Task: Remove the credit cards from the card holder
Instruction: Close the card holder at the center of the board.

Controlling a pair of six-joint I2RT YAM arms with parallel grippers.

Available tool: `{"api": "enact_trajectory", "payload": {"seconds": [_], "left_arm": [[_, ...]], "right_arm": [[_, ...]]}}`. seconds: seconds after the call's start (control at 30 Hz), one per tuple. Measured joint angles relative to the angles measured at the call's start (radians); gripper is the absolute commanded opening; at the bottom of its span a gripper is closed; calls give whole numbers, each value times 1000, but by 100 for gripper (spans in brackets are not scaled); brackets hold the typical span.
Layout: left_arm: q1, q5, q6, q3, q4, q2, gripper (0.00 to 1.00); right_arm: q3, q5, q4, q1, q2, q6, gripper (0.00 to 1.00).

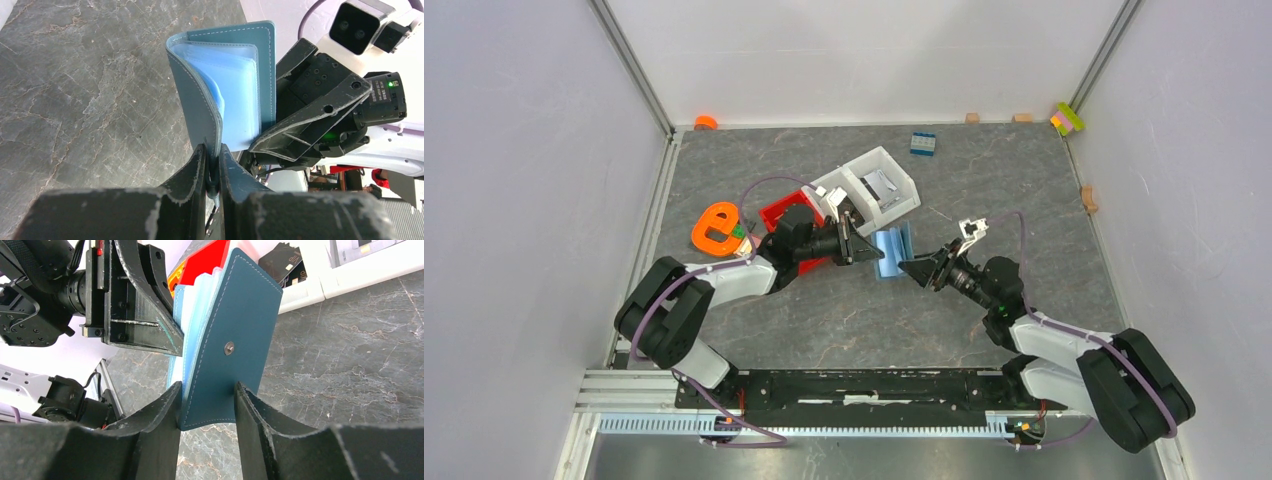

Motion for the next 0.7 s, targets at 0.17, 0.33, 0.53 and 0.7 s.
{"api": "enact_trajectory", "payload": {"seconds": [0.17, 0.33, 0.53, 0.7], "left_arm": [[0, 10, -8, 0, 31, 3, 6], [0, 16, -15, 0, 51, 6, 6], [0, 27, -16, 0, 53, 12, 6], [0, 36, -19, 0, 58, 14, 6]], "right_arm": [[13, -8, -4, 0, 27, 3, 60], [50, -6, -55, 2, 49, -2, 54], [54, 1, -87, 2, 61, -4, 59], [66, 5, -115, 2, 77, -7, 66]]}}
